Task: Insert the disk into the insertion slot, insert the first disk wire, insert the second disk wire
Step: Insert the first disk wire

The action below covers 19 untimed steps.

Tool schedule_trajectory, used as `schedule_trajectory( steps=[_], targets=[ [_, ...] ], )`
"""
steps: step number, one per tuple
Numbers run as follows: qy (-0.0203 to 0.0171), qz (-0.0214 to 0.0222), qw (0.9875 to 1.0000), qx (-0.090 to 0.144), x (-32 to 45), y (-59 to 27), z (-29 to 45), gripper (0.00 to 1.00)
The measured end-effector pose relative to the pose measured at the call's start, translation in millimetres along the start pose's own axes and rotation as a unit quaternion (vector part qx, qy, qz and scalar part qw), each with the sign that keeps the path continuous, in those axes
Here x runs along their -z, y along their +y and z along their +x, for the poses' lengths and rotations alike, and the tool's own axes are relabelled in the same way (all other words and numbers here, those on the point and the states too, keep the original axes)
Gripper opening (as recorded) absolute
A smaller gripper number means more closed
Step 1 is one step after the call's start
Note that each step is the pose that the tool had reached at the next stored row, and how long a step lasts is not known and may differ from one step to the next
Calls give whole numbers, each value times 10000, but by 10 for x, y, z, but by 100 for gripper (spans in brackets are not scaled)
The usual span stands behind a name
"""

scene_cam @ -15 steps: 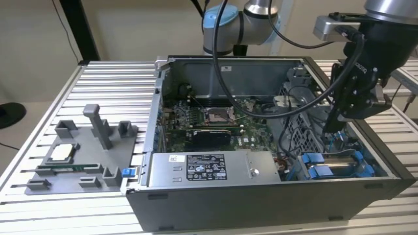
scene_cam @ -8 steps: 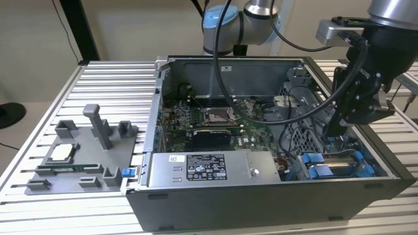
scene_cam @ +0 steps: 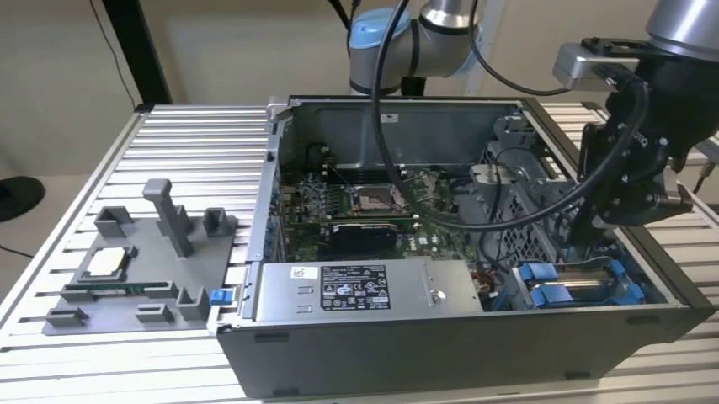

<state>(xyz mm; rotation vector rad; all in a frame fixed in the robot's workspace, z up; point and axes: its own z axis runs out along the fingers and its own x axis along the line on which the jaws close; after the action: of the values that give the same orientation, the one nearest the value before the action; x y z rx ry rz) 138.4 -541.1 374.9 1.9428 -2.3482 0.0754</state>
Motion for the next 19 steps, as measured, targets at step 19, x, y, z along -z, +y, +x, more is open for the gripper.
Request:
schedule_trajectory(
  steps=[19],
  targets=[
    [-3, -49, 10000, 5, -29, -283, 162, 0]
  ],
)
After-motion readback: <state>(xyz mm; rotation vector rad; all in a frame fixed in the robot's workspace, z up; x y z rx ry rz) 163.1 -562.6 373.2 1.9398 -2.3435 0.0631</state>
